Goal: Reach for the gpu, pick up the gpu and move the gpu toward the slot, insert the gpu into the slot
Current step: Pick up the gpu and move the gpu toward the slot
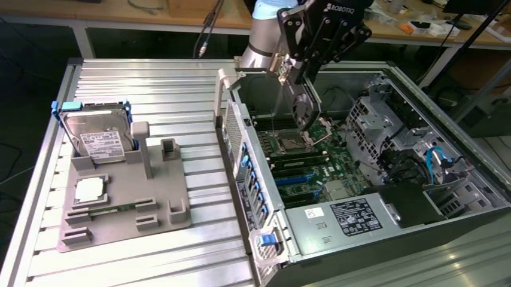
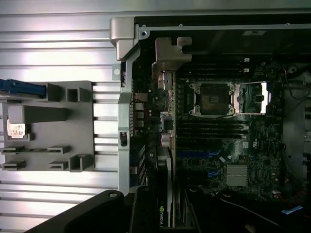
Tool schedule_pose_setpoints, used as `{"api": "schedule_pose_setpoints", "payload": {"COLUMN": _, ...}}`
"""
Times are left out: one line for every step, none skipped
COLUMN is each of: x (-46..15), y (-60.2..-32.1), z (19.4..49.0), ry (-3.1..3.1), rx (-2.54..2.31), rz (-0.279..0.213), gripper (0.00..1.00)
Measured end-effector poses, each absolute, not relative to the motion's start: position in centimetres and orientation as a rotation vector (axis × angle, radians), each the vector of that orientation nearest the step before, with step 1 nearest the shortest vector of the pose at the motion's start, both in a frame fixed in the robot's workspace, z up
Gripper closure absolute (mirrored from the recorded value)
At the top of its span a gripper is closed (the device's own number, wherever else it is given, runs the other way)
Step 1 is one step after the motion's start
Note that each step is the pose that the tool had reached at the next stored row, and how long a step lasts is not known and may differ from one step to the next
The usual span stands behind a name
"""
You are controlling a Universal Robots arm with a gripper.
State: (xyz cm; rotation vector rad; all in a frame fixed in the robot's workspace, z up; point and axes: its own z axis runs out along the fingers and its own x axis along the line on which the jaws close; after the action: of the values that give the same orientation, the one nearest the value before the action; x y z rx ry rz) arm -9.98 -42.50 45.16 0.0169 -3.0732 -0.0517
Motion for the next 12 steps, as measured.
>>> {"api": "schedule_pose_setpoints", "payload": {"x": -9.7, "y": -42.5, "z": 45.2, "ry": -3.072, "rx": 0.017, "rz": -0.052, "gripper": 0.73}}
{"api": "schedule_pose_setpoints", "payload": {"x": -9.5, "y": -42.5, "z": 45.2, "ry": -3.072, "rx": 0.017, "rz": -0.052, "gripper": 0.73}}
{"api": "schedule_pose_setpoints", "payload": {"x": -9.2, "y": -42.5, "z": 45.2, "ry": -3.071, "rx": 0.017, "rz": -0.052, "gripper": 0.73}}
{"api": "schedule_pose_setpoints", "payload": {"x": -8.9, "y": -42.5, "z": 45.2, "ry": -3.070, "rx": 0.017, "rz": -0.052, "gripper": 0.73}}
{"api": "schedule_pose_setpoints", "payload": {"x": -8.6, "y": -42.5, "z": 45.2, "ry": -3.069, "rx": 0.017, "rz": -0.052, "gripper": 0.73}}
{"api": "schedule_pose_setpoints", "payload": {"x": -8.3, "y": -42.5, "z": 45.2, "ry": -3.068, "rx": 0.017, "rz": -0.052, "gripper": 0.73}}
{"api": "schedule_pose_setpoints", "payload": {"x": -8.0, "y": -42.5, "z": 45.2, "ry": -3.068, "rx": 0.017, "rz": -0.052, "gripper": 0.73}}
{"api": "schedule_pose_setpoints", "payload": {"x": -7.7, "y": -42.5, "z": 45.2, "ry": -3.067, "rx": 0.017, "rz": -0.052, "gripper": 0.73}}
{"api": "schedule_pose_setpoints", "payload": {"x": -7.4, "y": -42.5, "z": 45.2, "ry": -3.067, "rx": 0.017, "rz": -0.052, "gripper": 0.73}}
{"api": "schedule_pose_setpoints", "payload": {"x": -7.3, "y": -42.5, "z": 45.1, "ry": -3.067, "rx": 0.017, "rz": -0.052, "gripper": 0.73}}
{"api": "schedule_pose_setpoints", "payload": {"x": -7.2, "y": -42.5, "z": 45.1, "ry": -3.067, "rx": 0.017, "rz": -0.052, "gripper": 0.73}}
{"api": "schedule_pose_setpoints", "payload": {"x": -7.2, "y": -42.5, "z": 45.0, "ry": -3.068, "rx": 0.017, "rz": -0.052, "gripper": 0.73}}
